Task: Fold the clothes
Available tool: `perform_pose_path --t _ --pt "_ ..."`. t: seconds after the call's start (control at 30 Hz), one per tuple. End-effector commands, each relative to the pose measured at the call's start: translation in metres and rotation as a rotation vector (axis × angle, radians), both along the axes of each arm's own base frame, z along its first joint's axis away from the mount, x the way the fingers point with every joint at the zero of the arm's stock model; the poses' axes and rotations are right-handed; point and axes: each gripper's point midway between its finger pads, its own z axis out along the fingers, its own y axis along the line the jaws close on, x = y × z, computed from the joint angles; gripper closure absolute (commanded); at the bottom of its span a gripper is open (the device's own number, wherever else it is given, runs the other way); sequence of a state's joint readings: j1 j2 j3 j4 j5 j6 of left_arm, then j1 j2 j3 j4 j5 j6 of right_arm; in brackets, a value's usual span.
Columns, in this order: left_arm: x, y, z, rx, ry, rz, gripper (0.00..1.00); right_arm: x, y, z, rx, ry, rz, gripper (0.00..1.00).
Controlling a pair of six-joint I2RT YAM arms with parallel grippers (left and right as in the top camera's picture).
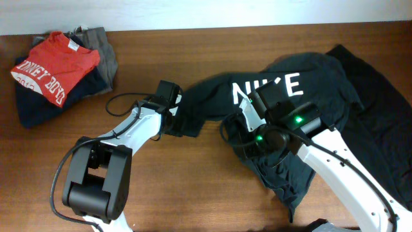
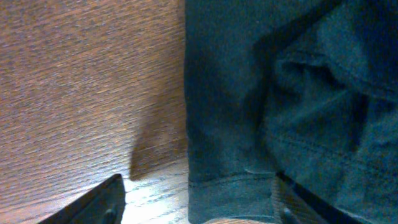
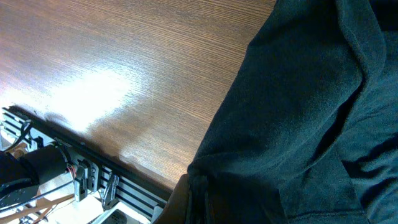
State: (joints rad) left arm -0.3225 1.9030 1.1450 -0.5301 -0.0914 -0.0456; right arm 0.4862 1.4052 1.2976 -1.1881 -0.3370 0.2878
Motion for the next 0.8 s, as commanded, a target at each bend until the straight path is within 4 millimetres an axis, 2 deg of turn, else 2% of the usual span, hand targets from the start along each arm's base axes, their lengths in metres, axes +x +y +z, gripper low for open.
perform_pose_path --t 0.0,0.07,0.17,0.23,0.43,0.47,0.6,0.7,0.77 --pt "-0.004 0.007 -0.011 0.050 0.026 -0.007 0.32 0.000 -0.001 0.002 -0.007 -0.013 -0.001 0.96" --pt "-0.008 0.002 -0.013 0.019 0.045 -0.016 0.38 0.000 -0.001 0.002 -0.007 -0.012 -0.001 0.96" --pt "-0.011 -0.009 -0.013 -0.044 0.067 -0.034 0.39 0.000 -0.001 0.002 -0.006 -0.012 -0.001 0.96" --pt "-0.012 -0.009 -0.014 -0.044 0.069 -0.034 0.40 0.000 -0.001 0.002 -0.007 -0.012 -0.001 0.96" --pt "-0.017 -0.008 -0.031 -0.031 0.111 -0.033 0.54 0.000 -0.001 0.002 -0.007 -0.012 -0.001 0.96" --pt "-0.017 -0.008 -0.033 -0.030 0.115 -0.033 0.62 0.000 -0.001 0.002 -0.006 -0.012 -0.001 0.96" --pt "-0.017 -0.008 -0.033 -0.030 0.114 -0.033 0.78 0.000 -0.001 0.002 -0.007 -0.013 -0.001 0.96" --pt "-0.016 -0.008 -0.032 -0.032 0.111 -0.029 0.99 0.001 0.000 0.002 -0.005 -0.016 -0.001 0.96" --pt "-0.013 -0.009 -0.026 -0.033 0.111 -0.025 0.99 0.004 0.002 0.003 0.004 -0.032 -0.002 0.96"
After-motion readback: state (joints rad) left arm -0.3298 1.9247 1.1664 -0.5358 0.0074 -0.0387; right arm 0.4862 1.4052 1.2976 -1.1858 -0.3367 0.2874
